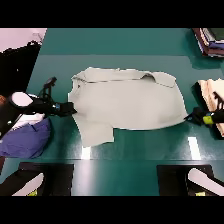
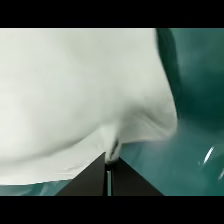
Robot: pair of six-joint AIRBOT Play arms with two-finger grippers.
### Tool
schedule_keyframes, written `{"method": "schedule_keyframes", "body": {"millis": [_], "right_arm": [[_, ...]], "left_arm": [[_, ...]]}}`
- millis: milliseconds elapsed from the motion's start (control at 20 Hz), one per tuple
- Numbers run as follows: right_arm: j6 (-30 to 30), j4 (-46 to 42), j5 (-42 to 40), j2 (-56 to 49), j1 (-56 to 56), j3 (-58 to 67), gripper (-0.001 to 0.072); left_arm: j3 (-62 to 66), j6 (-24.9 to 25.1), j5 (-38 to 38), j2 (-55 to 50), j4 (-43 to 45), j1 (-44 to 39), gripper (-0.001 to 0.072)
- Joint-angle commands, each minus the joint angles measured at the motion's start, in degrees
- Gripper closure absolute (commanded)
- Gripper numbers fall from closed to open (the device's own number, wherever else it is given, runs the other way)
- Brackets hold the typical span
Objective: Fold the shirts.
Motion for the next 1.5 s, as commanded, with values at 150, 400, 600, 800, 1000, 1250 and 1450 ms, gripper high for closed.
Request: {"method": "schedule_keyframes", "body": {"millis": [150,400,600,800,1000,1250,1450], "right_arm": [[0.9,0.6,-1.9,11.7,7.1,26.8,0.0697],[1.0,-0.5,-4.5,17.2,8.2,51.9,0.0697],[2.1,-6.7,-4.2,19.7,8.2,65.3,0.0697],[5.5,-15.4,2.1,17.2,8.2,74.5,0.0697],[6.5,-13.2,7.5,10.2,8.2,74.0,0.0697],[6.3,-13.4,13.7,-2.9,12.1,60.7,0.0698],[5.9,-13.5,13.2,-16.5,16.9,54.4,0.0698]], "left_arm": [[27.2,-2.3,-8.3,10.3,6.3,0.0,0.0683],[61.0,-4.0,-11.1,10.6,6.2,0.0,0.0683],[79.8,-6.4,-9.5,10.6,6.1,0.0,0.0684],[83.2,-8.2,-10.7,10.1,6.1,0.0,0.0684],[70.4,-8.3,-12.0,7.1,6.1,0.0,0.0684],[56.7,-5.6,-21.0,-7.9,6.0,0.0,0.0682],[54.2,-2.9,-20.7,-25.2,6.1,0.0,0.0682]]}}
